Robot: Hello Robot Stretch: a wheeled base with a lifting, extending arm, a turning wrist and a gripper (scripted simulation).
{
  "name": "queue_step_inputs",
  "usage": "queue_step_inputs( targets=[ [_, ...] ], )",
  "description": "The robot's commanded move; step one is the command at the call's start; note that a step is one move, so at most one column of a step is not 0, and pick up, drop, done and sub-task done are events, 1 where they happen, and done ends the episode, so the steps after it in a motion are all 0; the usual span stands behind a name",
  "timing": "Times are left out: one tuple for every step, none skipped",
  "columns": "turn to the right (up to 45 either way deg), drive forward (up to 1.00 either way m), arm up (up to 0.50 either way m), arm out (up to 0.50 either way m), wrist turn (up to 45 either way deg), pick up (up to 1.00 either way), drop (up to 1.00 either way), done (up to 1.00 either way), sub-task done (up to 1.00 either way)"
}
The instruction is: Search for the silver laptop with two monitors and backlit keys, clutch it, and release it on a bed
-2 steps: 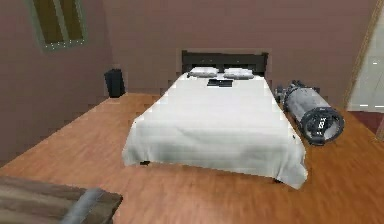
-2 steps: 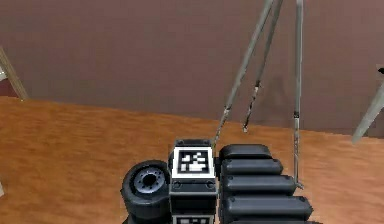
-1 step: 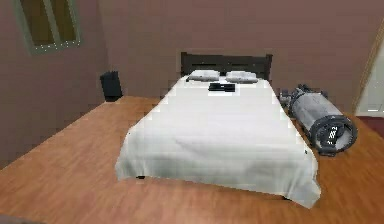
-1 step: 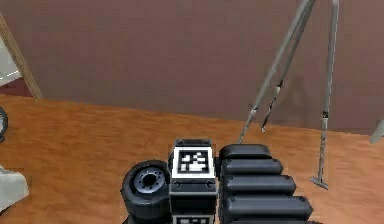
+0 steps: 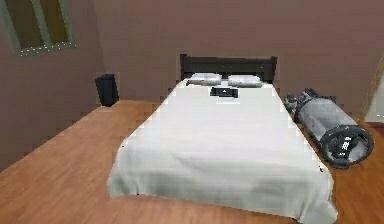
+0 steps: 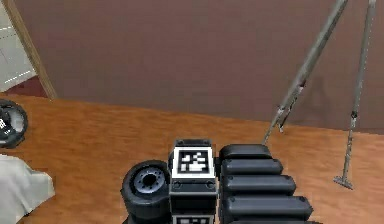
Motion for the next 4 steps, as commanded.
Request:
queue_step_inputs(
  targets=[
    [45.0,0.0,0.0,0.0,0.0,0.0,0.0,0.0,0.0],
    [45.0,0.0,0.0,0.0,0.0,0.0,0.0,0.0,0.0],
    [9.0,0.0,0.0,0.0,0.0,0.0,0.0,0.0,0.0],
    [0.0,0.1,0.0,0.0,0.0,0.0,0.0,0.0,0.0]
  ],
)
